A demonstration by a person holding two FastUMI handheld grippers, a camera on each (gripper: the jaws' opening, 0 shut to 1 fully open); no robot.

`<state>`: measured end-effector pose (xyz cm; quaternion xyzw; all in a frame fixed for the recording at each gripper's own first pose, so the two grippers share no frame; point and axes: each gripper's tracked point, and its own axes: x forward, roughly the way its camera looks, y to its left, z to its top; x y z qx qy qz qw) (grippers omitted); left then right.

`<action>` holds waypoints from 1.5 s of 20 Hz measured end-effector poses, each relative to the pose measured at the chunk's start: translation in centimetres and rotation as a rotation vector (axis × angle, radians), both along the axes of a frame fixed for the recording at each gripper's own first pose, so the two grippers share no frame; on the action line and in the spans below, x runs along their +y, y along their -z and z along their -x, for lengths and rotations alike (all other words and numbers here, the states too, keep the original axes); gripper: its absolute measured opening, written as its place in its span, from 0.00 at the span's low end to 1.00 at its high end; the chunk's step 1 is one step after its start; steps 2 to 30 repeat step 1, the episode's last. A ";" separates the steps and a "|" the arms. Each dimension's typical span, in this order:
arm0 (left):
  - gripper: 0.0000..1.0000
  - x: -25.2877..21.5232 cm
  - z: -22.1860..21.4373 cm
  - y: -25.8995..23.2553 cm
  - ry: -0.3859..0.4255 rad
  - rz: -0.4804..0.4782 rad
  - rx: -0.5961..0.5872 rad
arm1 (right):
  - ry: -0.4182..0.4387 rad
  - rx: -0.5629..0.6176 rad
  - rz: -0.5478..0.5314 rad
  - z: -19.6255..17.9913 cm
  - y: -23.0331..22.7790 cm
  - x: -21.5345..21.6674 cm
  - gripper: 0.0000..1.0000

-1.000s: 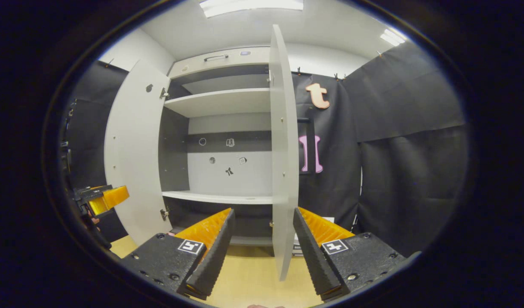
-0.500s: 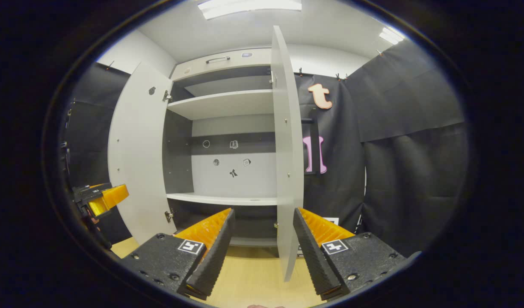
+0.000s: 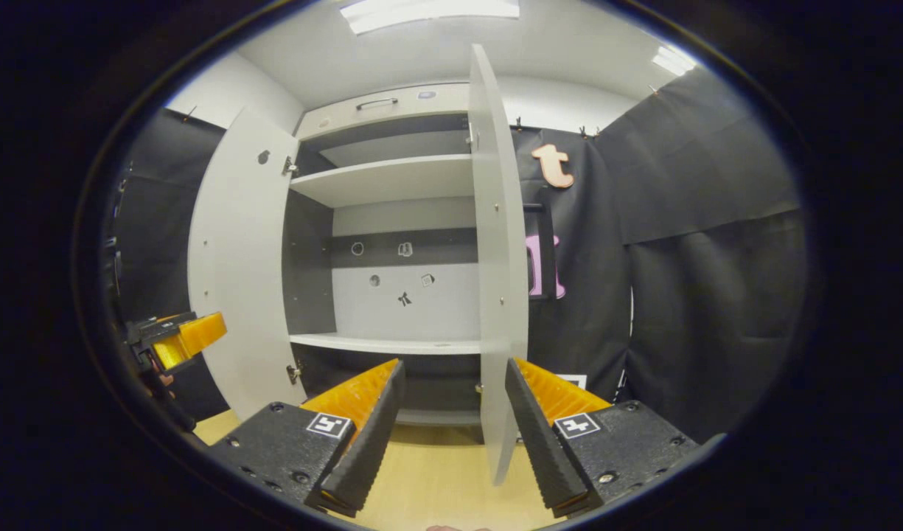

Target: Open the right door of the double-door shoe cabinet with the right hand, and open the left door with the left hand.

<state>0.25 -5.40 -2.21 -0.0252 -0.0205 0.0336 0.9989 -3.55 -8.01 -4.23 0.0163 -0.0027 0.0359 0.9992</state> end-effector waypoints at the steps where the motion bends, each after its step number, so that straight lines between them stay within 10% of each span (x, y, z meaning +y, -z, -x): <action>1: 0.95 0.1 0.0 0.2 -0.001 -0.002 0.008 | -0.001 0.002 -0.005 0.0 0.0 0.0 0.86; 30: 0.95 0.1 0.0 0.2 -0.001 -0.002 0.008 | -0.001 0.002 -0.005 0.0 0.0 0.0 0.86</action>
